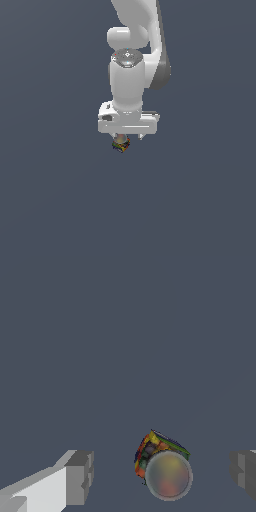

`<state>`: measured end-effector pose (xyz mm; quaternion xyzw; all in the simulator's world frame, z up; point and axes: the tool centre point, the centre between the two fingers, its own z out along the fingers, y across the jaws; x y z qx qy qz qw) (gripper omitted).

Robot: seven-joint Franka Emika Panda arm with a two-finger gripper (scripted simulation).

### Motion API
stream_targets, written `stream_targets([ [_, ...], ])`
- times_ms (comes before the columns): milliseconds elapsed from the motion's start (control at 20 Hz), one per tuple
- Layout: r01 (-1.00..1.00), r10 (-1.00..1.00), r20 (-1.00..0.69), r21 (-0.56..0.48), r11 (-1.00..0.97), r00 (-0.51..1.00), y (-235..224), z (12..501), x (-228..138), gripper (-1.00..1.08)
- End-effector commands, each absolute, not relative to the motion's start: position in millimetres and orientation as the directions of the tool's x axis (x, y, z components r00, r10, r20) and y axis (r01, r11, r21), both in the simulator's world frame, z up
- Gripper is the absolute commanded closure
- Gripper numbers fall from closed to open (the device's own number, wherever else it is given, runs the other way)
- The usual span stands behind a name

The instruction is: Pick up the object and move it to a goal position.

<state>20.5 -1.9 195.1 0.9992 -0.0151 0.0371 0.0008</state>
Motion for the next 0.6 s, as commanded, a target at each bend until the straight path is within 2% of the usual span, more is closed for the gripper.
stream_targets([
  [0, -0.030, -0.030, 0.074, 0.000, -1.000, 0.997, -1.9, 195.1, 20.5, -0.92],
  [550, -0.030, -0.032, 0.087, -0.020, -0.999, 0.996, -5.7, 202.0, 19.7, -0.92],
])
